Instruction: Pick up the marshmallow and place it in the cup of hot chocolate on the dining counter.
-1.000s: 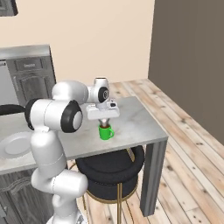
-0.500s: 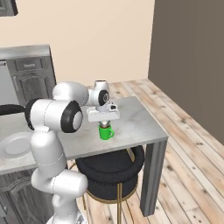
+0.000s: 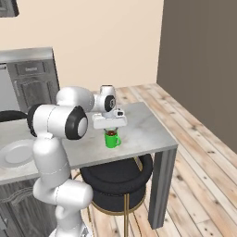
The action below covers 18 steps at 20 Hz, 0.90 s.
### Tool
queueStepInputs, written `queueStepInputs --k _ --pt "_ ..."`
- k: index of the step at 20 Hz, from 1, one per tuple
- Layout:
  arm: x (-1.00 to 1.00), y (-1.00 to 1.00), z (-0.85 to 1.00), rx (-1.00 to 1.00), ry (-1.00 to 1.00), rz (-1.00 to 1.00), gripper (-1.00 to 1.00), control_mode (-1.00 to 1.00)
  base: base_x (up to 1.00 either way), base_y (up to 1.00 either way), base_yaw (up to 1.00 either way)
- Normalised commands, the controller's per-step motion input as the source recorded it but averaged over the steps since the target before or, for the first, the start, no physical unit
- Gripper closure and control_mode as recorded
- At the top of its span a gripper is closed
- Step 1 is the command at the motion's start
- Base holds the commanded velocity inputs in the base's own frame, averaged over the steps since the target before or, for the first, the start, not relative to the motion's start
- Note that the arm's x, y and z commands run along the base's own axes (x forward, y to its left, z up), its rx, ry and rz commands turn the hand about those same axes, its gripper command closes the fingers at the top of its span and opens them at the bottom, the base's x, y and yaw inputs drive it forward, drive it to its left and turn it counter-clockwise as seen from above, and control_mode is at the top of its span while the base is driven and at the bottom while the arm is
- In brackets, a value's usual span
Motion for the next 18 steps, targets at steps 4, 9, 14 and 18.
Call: queueStepInputs --k 4,9,14,18 --pt "0.0 0.0 0.0 0.0 0.0 0.0 -1.0 -1.0 0.0 0.0 0.0" --pt "-0.09 0.0 0.21 0.0 -0.03 0.0 -1.0 -1.0 0.0 0.0 0.0" --pt "-0.15 0.01 0.46 0.0 -0.03 -0.04 -1.0 -1.0 0.0 0.0 0.0" --pt "0.05 0.08 -0.11 0.0 0.0 -0.02 1.0 -1.0 0.0 0.0 0.0"
